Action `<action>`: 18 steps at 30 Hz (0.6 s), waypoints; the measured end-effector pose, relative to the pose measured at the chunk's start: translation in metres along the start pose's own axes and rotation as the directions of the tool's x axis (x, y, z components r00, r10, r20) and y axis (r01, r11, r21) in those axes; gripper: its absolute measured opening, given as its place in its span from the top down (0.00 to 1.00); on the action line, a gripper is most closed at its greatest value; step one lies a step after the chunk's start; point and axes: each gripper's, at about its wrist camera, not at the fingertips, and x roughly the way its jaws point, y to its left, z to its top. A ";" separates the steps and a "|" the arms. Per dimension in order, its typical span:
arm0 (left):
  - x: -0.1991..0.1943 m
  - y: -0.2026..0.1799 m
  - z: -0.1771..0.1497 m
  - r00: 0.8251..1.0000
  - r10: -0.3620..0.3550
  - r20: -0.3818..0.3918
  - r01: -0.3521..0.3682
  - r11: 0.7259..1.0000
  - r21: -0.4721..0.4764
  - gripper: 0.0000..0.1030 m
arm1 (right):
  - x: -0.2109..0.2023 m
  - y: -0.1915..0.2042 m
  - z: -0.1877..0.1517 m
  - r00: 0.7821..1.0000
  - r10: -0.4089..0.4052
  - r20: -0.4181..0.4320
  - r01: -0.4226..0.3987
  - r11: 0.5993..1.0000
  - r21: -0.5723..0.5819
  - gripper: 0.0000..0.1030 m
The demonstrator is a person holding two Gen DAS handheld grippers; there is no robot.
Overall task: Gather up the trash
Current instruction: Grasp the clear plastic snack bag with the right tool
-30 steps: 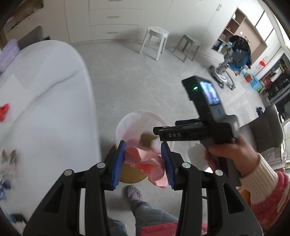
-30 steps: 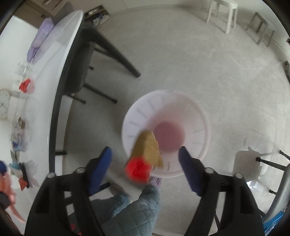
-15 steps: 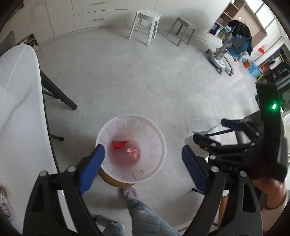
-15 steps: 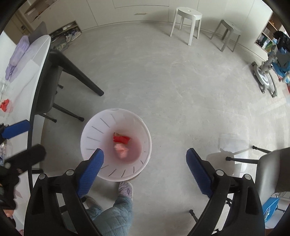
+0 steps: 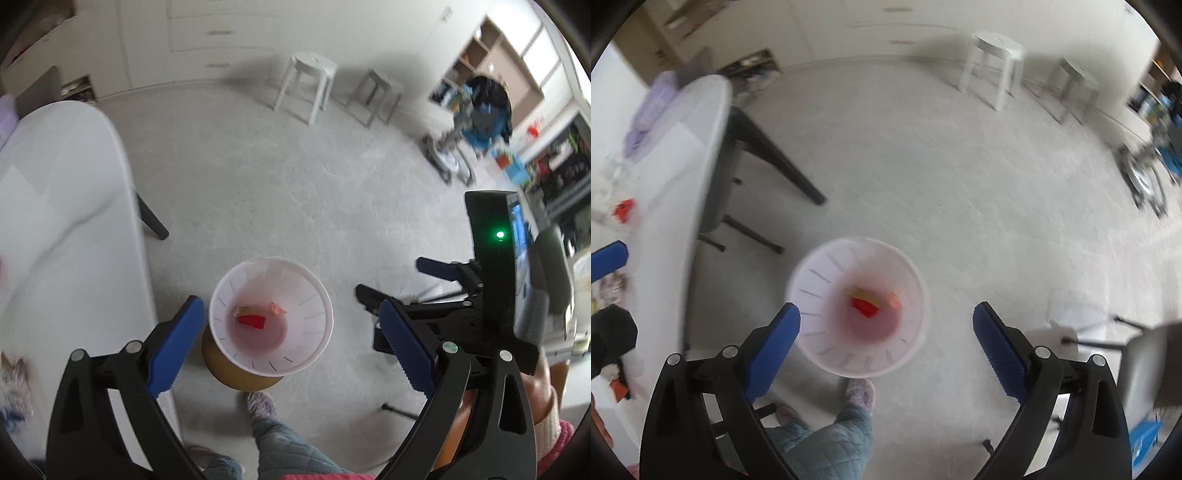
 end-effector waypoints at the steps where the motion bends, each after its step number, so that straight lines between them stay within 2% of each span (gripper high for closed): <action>1: -0.013 0.007 -0.004 1.000 -0.001 0.020 0.001 1.000 -0.017 0.11 | -0.009 0.017 0.005 0.999 0.031 0.020 -0.030 0.999 -0.041 0.09; 3: -0.044 0.024 -0.013 0.997 0.026 0.069 -0.022 0.998 -0.057 0.08 | -0.021 0.052 0.013 0.996 0.081 0.047 -0.075 0.990 -0.122 0.08; 6: -0.094 0.062 -0.039 0.983 0.123 0.134 -0.104 0.985 -0.137 0.08 | -0.037 0.113 0.023 0.984 0.166 0.065 -0.145 0.956 -0.257 0.04; 7: -0.105 0.072 -0.046 0.978 0.148 0.144 -0.125 0.979 -0.161 0.08 | -0.040 0.135 0.024 0.978 0.199 0.062 -0.172 0.938 -0.300 0.03; 10: -0.147 0.117 -0.084 0.945 0.284 0.159 -0.233 0.931 -0.281 0.08 | -0.042 0.214 0.023 0.957 0.289 0.017 -0.248 0.851 -0.463 0.03; 11: -0.162 0.135 -0.103 0.927 0.343 0.151 -0.279 0.902 -0.330 0.08 | -0.041 0.241 0.019 0.948 0.317 -0.007 -0.277 0.816 -0.507 0.03; 14: -0.194 0.180 -0.155 0.893 0.431 0.128 -0.334 0.826 -0.453 0.08 | -0.035 0.311 0.009 0.923 0.376 -0.077 -0.345 0.724 -0.598 0.03; 17: -0.220 0.219 -0.200 0.874 0.478 0.086 -0.348 0.740 -0.575 0.08 | -0.027 0.367 -0.004 0.911 0.390 -0.139 -0.381 0.659 -0.649 0.03; 18: -0.230 0.235 -0.220 0.868 0.491 0.068 -0.347 0.700 -0.624 0.08 | -0.024 0.382 -0.007 0.905 0.395 -0.157 -0.393 0.639 -0.661 0.03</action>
